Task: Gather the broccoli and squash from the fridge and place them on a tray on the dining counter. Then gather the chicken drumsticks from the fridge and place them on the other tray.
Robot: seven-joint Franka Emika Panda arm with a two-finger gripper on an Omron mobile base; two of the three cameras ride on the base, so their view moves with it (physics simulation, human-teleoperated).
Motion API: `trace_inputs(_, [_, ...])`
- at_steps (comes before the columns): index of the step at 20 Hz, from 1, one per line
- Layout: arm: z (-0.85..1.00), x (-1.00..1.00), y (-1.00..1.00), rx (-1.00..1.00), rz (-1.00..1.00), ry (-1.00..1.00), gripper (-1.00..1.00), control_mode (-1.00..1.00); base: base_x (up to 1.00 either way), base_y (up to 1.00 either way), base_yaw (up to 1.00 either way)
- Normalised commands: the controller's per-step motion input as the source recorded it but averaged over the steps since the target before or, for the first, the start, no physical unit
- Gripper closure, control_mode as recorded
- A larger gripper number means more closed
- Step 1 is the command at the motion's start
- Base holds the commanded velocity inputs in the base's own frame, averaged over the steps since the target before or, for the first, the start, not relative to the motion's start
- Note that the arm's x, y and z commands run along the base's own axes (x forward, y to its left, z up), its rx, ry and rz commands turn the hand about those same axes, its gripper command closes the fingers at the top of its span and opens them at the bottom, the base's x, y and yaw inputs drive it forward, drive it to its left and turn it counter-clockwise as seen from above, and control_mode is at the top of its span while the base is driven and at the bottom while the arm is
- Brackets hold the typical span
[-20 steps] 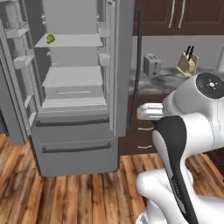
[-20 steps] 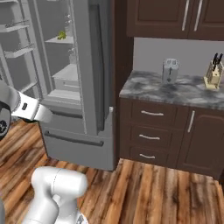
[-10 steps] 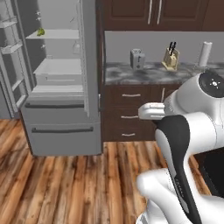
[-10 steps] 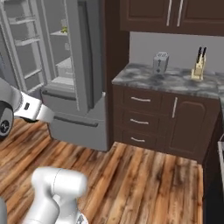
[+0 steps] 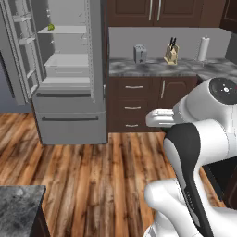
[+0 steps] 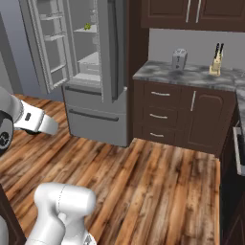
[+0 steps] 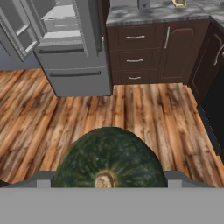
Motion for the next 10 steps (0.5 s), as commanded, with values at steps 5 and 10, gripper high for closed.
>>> trace_inputs(5, [0.00,0.00,0.00,0.00,0.00,0.00,1.00,1.00,-1.00,0.00,-0.17])
trace_inputs(10, [0.00,0.00,0.00,0.00,0.00,0.00,1.00,1.00,-0.98,0.05,-0.27])
